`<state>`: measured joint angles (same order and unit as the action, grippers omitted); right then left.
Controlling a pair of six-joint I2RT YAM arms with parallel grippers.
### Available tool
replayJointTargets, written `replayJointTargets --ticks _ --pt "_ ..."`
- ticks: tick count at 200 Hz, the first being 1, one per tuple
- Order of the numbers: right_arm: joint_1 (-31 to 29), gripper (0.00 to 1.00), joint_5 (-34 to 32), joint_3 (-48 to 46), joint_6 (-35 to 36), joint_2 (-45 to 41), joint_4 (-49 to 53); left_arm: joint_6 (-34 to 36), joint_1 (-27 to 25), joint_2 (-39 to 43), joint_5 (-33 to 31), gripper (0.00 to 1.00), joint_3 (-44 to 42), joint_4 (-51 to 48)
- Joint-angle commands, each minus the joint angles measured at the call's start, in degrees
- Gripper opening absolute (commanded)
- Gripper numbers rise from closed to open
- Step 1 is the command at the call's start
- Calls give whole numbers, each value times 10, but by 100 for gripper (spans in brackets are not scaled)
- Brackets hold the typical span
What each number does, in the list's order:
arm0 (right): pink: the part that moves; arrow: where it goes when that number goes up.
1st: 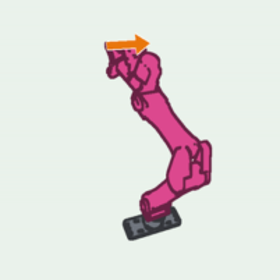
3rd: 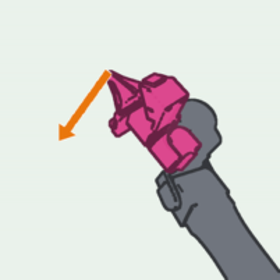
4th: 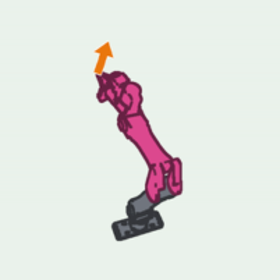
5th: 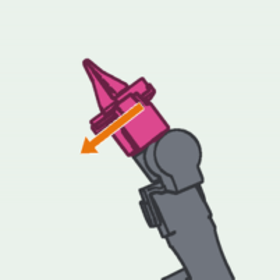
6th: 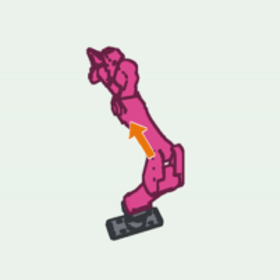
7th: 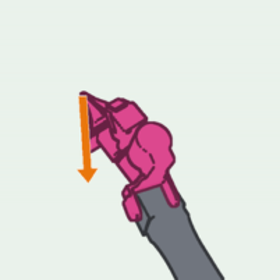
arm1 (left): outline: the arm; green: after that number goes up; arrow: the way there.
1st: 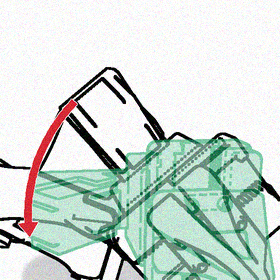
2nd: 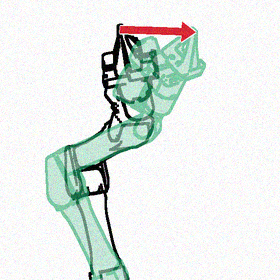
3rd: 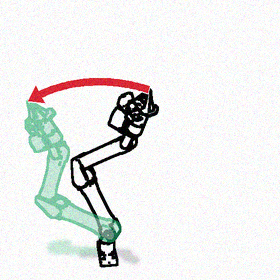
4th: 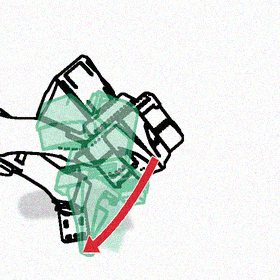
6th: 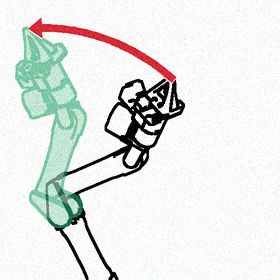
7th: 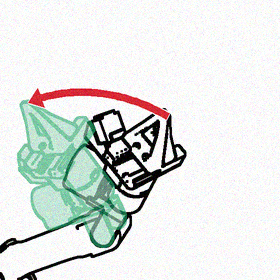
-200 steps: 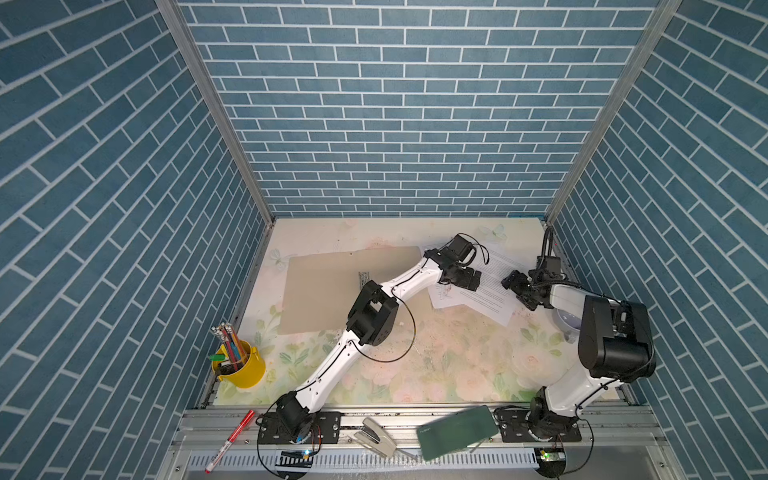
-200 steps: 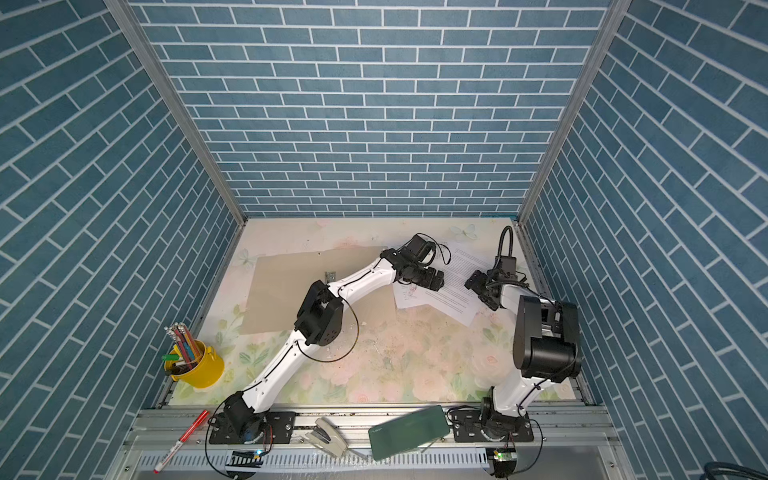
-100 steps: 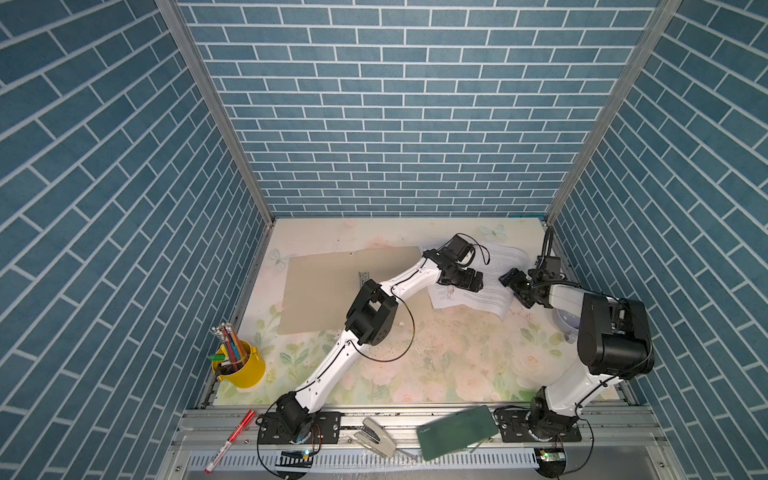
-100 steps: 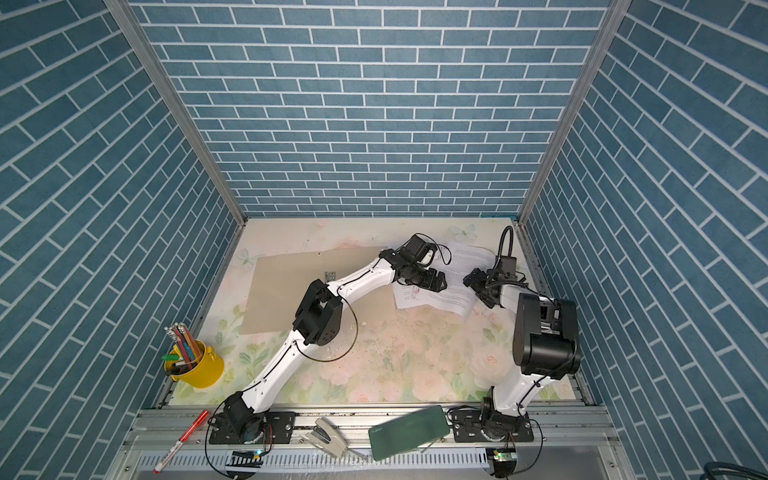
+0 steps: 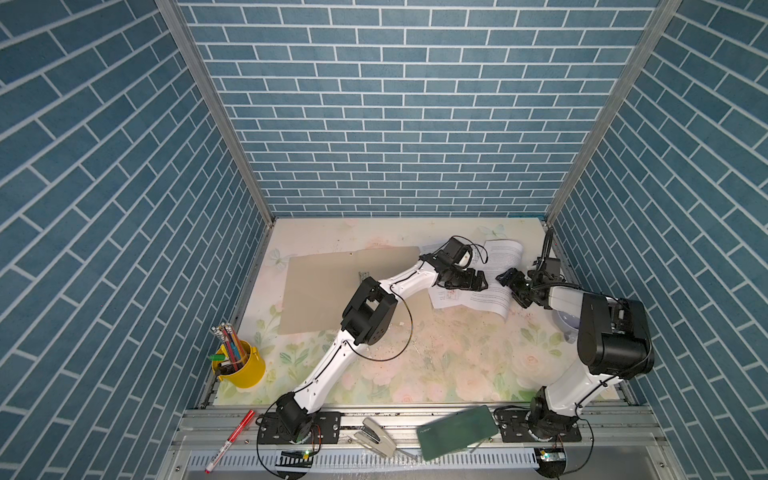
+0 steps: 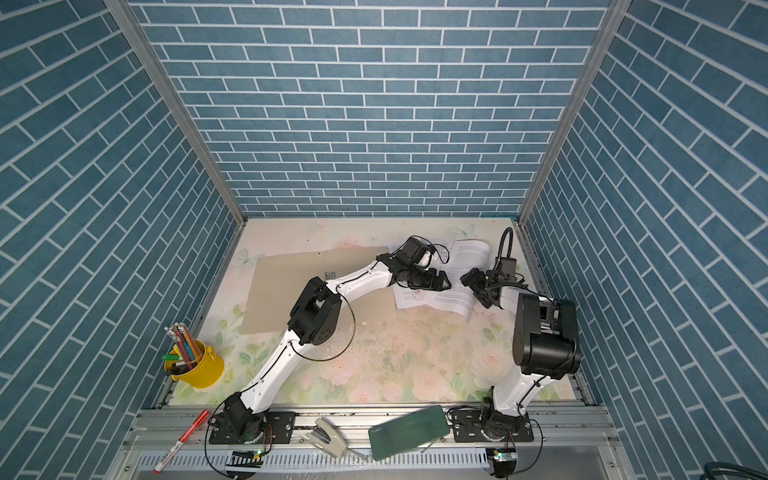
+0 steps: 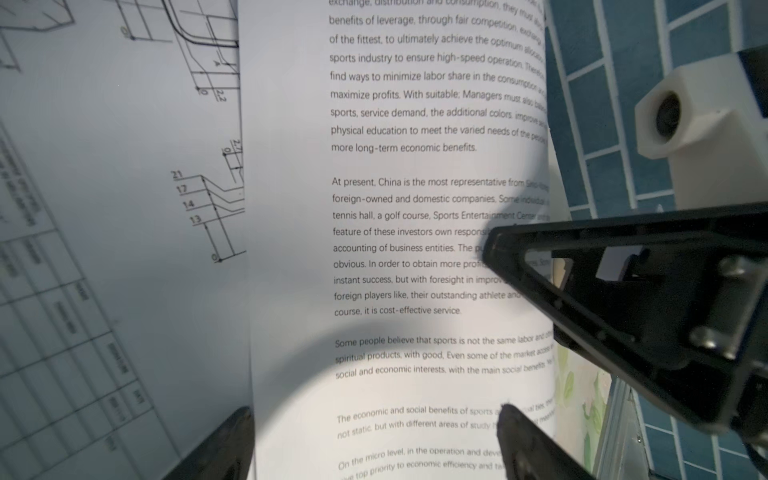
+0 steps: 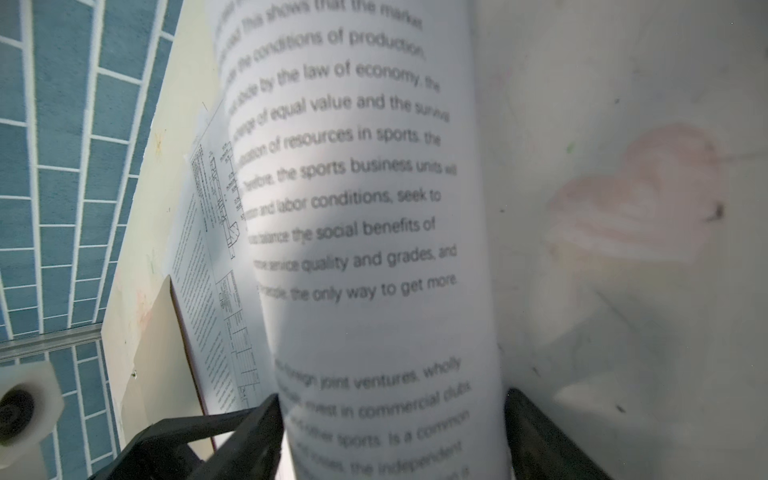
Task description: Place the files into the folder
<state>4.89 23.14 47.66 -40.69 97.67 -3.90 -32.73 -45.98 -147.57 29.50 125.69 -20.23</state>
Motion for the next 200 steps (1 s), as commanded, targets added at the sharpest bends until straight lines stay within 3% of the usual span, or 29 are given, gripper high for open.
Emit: replayJointTargets --ticks 1,36,112,200 --pt "-1 82 16 -27 -23 22 36 -24 -3 6 19 92 -25 5" --pt "-1 80 22 -31 -22 18 36 -38 -3 11 25 92 -37 35" --pt "-1 67 9 -34 -22 -6 52 -65 2 44 27 92 -89 100" --pt "-1 55 20 -34 -27 -29 55 -42 16 93 5 92 -150 114"
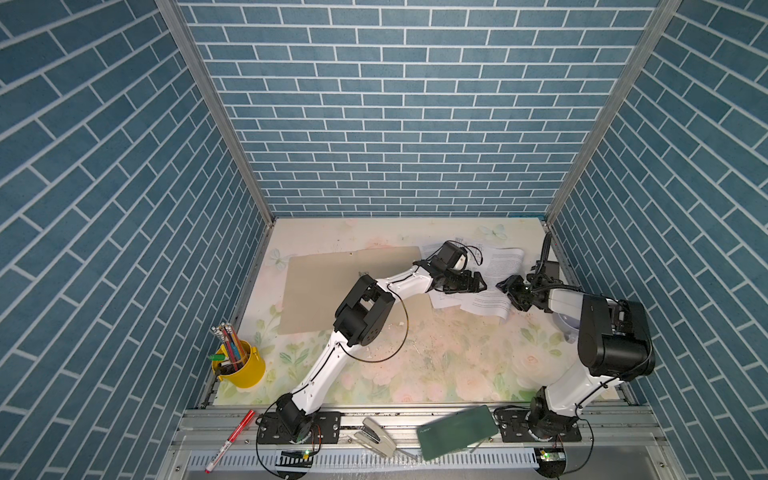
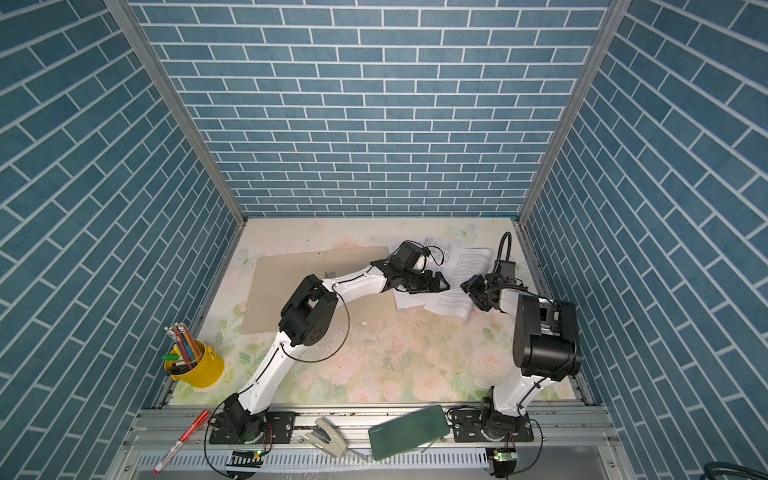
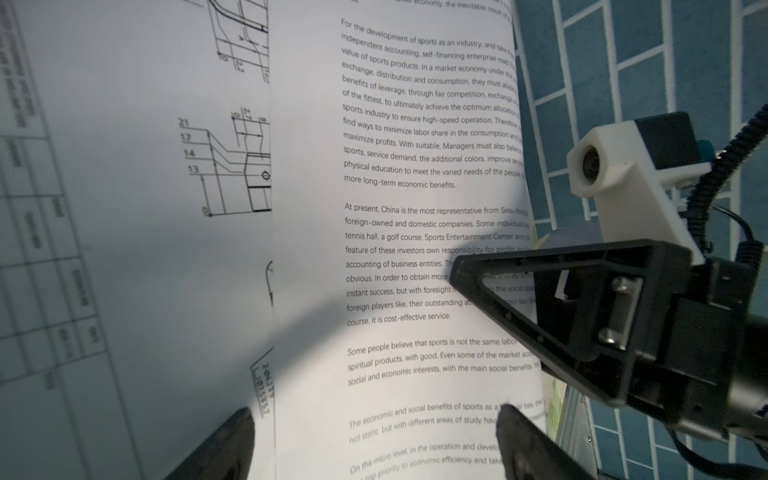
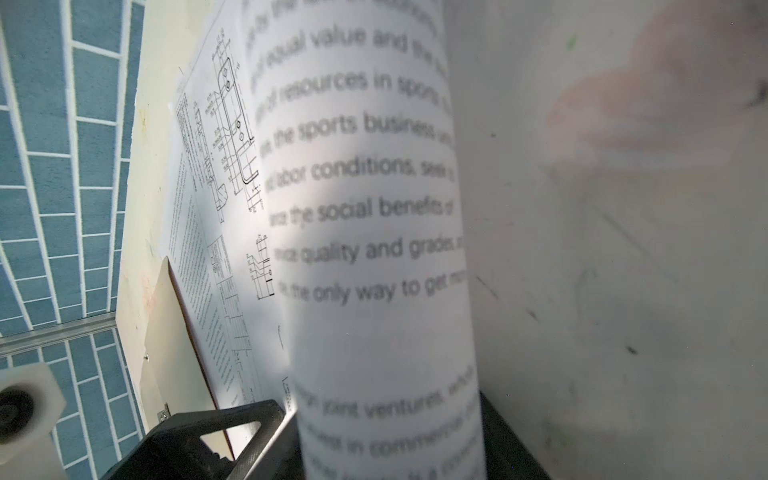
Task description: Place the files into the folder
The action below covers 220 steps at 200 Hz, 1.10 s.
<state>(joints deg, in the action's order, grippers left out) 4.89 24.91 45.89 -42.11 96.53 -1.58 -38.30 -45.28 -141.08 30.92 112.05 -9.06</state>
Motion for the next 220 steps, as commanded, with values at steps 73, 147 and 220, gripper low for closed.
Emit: replayJointTargets --ticks 73,147,220 --pt "-1 55 10 -16 -21 -49 37 15 15 57 -14 92 -58 -14" --pt "-1 55 18 -18 -34 -65 40 -64 14 131 1 92 -211 84" --pt "-1 55 12 -23 -35 -79 48 -170 -1 166 20 92 -298 176"
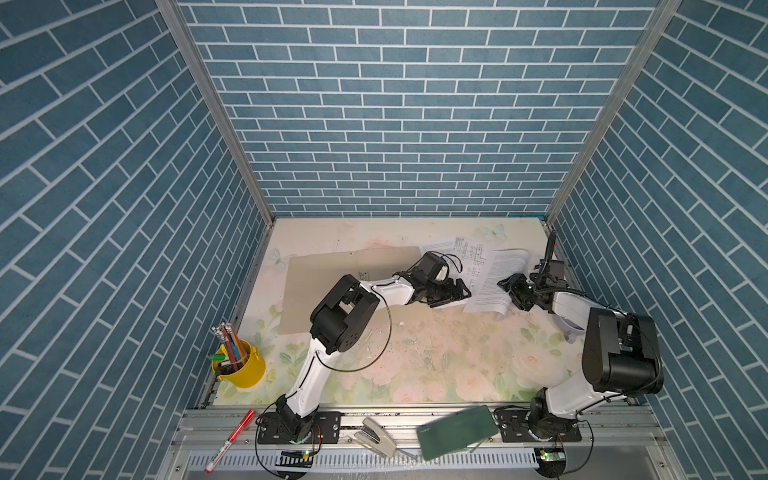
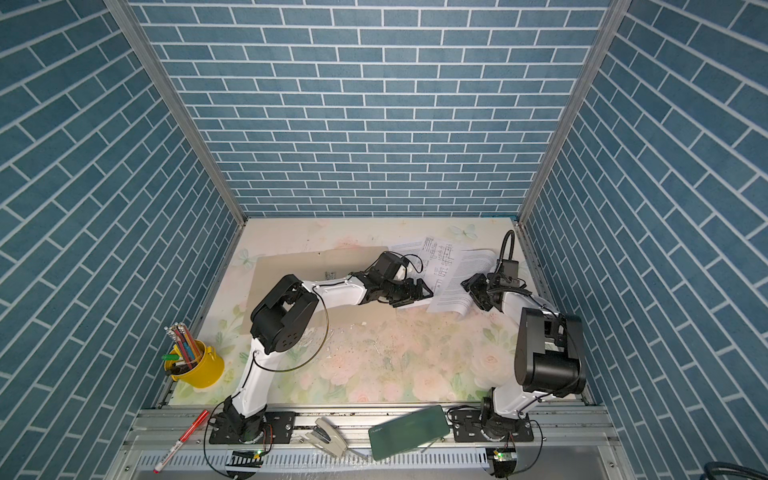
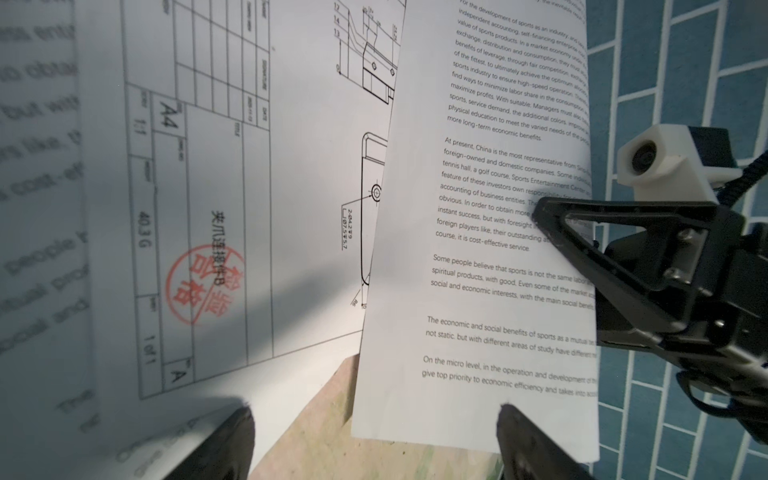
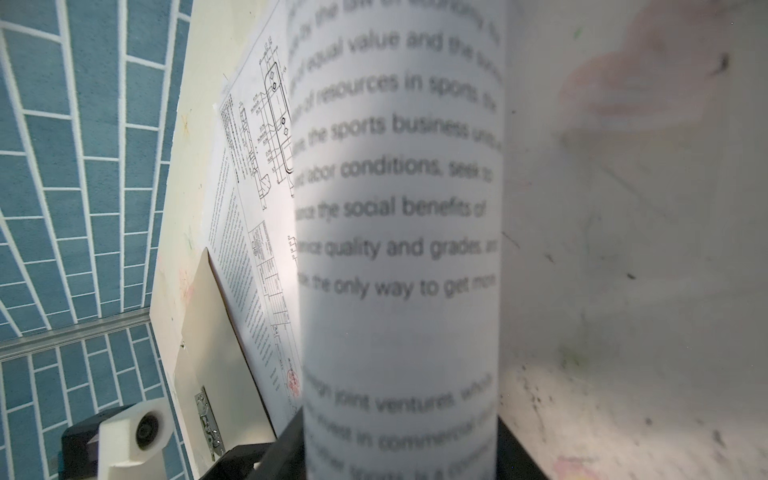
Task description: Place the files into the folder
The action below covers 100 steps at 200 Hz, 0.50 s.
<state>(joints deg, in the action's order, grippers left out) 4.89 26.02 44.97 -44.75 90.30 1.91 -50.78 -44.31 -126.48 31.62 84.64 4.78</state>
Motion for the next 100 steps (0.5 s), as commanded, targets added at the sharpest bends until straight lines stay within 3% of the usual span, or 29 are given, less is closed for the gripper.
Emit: replayJointTargets --ticks 1,43,100 --pt "-1 55 0 -14 -8 -17 13 -47 -11 21 13 92 -26 40" --pt "-1 55 -1 -15 -9 -19 13 -111 -21 35 31 93 -89 136" --pt "-1 55 1 -15 -9 -17 16 95 -60 111 -71 97 -91 -29"
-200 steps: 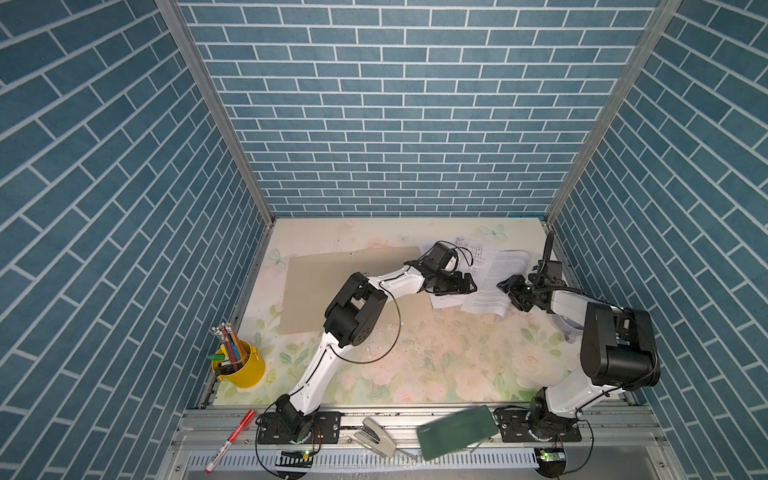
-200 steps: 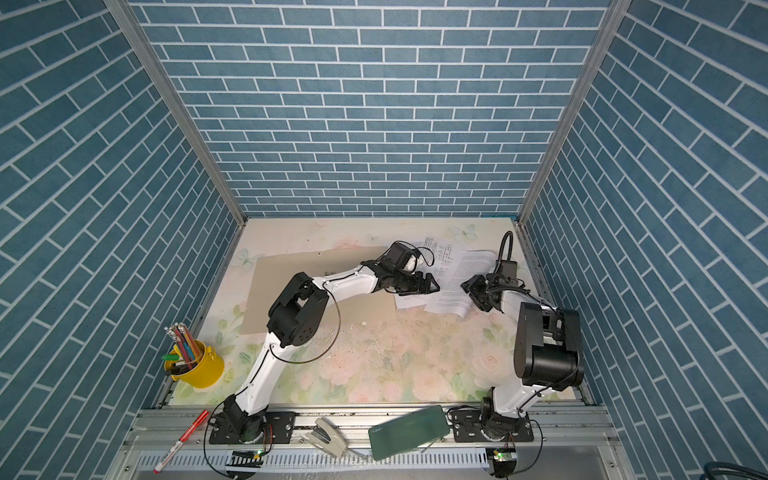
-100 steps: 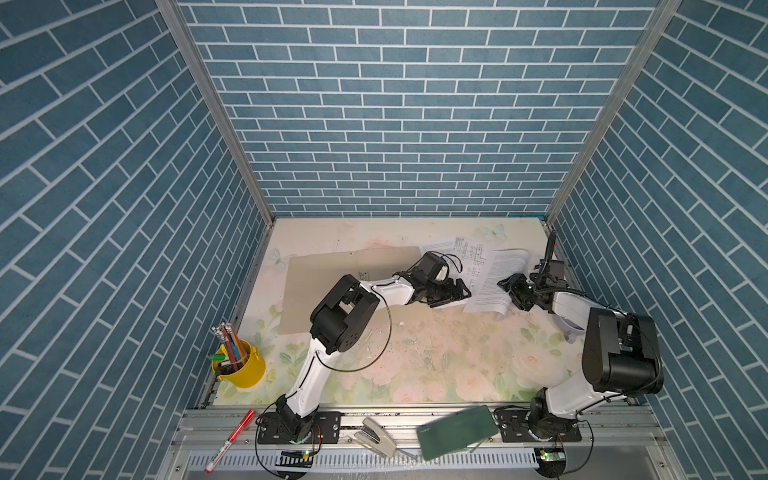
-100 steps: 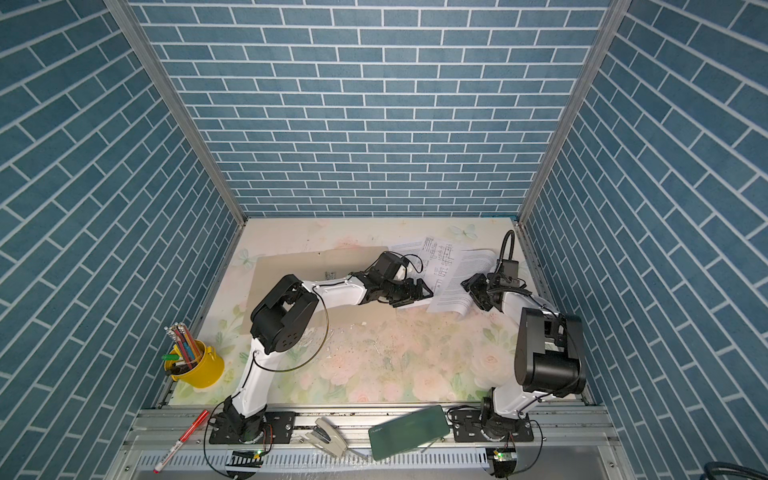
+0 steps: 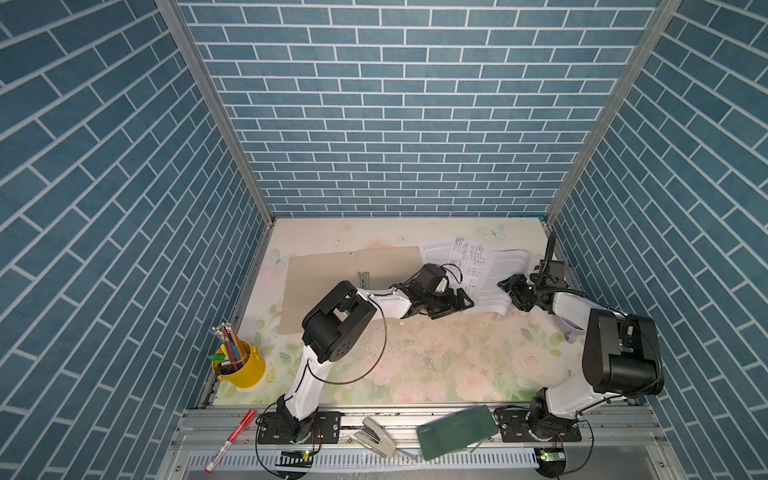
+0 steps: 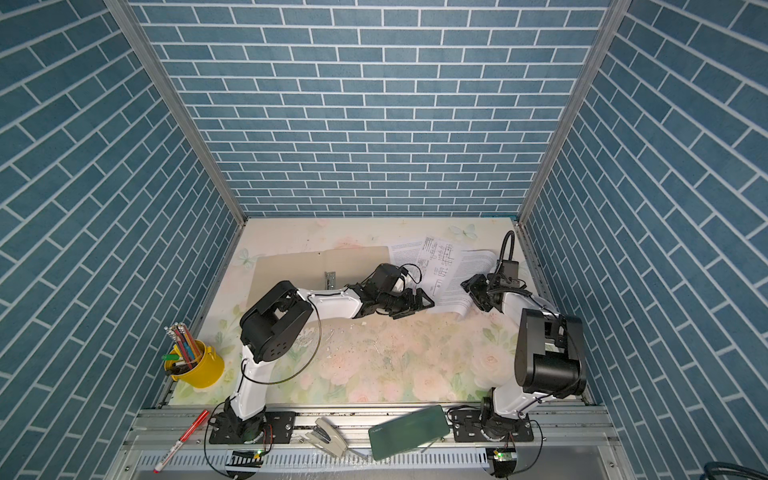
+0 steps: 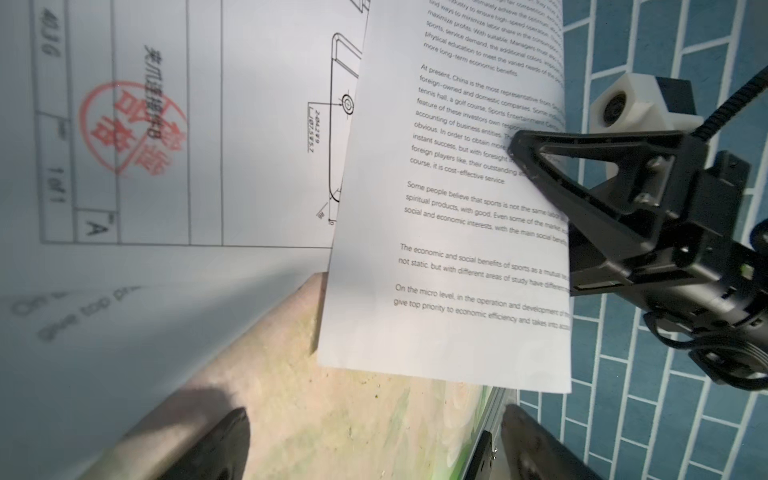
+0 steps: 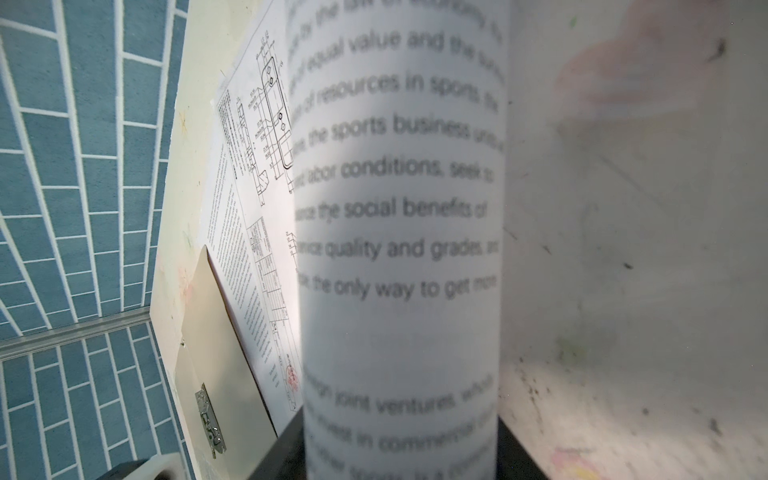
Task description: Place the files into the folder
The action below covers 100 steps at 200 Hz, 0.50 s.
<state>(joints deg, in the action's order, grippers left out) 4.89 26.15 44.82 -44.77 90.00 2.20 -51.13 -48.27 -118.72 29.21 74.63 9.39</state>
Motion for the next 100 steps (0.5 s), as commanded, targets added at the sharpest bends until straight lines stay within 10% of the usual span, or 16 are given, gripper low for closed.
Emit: replayJointTargets --ticks 1,100 --pt "-1 55 0 -13 -9 -13 13 100 -21 34 -48 97 9 -76" --pt "-1 55 2 -11 -12 -14 22 355 -95 48 -218 99 31 -181"
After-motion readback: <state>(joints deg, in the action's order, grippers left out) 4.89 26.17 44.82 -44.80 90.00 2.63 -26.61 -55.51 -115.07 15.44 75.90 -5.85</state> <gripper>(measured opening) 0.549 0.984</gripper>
